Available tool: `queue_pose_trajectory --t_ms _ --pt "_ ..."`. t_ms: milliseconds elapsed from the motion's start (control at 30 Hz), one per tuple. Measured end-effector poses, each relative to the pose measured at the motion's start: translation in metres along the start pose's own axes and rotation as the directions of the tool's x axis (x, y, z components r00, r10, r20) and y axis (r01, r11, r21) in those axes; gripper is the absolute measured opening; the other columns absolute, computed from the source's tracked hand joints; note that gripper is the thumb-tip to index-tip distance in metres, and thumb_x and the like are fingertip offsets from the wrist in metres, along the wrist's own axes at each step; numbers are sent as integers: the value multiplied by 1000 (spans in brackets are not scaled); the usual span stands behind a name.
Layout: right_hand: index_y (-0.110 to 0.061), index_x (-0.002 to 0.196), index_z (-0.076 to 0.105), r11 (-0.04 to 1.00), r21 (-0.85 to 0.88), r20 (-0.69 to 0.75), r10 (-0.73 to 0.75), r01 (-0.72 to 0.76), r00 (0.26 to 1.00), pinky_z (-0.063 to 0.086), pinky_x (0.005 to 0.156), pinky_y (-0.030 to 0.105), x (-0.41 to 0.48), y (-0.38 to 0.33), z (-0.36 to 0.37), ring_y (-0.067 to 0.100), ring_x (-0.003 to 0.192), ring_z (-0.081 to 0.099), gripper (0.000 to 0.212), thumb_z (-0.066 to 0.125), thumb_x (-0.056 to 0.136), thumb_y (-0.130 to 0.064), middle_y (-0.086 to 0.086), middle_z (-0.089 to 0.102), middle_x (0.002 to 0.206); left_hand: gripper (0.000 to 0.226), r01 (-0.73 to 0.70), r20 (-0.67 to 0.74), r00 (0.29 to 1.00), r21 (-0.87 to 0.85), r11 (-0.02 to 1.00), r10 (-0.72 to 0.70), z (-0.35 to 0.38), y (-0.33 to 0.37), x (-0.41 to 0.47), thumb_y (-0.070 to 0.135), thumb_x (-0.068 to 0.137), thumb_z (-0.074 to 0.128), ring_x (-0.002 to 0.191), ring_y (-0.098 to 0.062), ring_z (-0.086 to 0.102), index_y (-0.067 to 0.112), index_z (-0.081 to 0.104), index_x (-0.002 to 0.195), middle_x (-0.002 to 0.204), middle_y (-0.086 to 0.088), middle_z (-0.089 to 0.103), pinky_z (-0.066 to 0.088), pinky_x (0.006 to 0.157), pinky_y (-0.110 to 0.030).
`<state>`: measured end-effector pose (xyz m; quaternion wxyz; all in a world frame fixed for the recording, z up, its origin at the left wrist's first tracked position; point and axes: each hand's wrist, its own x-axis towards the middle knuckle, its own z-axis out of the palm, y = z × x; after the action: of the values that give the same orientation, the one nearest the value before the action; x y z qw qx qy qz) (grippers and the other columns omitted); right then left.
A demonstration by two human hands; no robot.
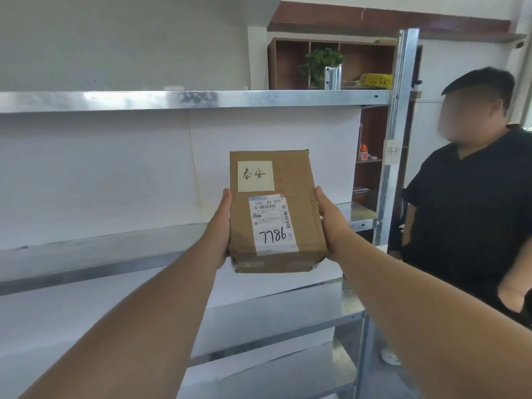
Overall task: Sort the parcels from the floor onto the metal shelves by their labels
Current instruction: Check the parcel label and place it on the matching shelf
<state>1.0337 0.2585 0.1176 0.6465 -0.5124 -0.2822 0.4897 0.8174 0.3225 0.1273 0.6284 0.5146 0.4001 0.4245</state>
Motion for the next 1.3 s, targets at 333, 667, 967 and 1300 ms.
queue_pose_trajectory --t_ms 333,667,967,1300 --pt "-29 112 82 999 35 10 15 -15 1000 67 58 42 25 6 -39 35 87 85 58 58 94 -79 10 87 106 72 -12 24 1000 -27 1000 13 29 -29 26 87 94 31 108 -31 80 42 77 125 120 -1 83 58 104 -52" --pt "-27 133 78 998 8 30 69 -69 997 65 89 51 32 5 -97 40 113 79 66 56 96 -77 11 83 125 70 18 -85 996 7 1000 -18 83 -55 12 89 92 33 118 -32 75 44 79 120 118 1 84 47 118 -57" --pt "-31 127 78 996 -35 45 80 -79 996 69 71 46 40 -5 -191 35 96 85 62 55 95 -78 8 86 115 70 34 -137 990 -54 998 -41 178 -89 -2 84 96 36 118 -33 76 38 78 126 122 -2 83 49 117 -57" --pt "-28 141 73 987 -4 126 158 -159 979 58 108 62 61 13 -250 41 119 76 67 57 96 -76 12 78 134 68 63 -207 975 -92 994 -81 224 -139 -2 82 98 34 122 -33 74 39 75 131 127 -2 81 47 118 -57"
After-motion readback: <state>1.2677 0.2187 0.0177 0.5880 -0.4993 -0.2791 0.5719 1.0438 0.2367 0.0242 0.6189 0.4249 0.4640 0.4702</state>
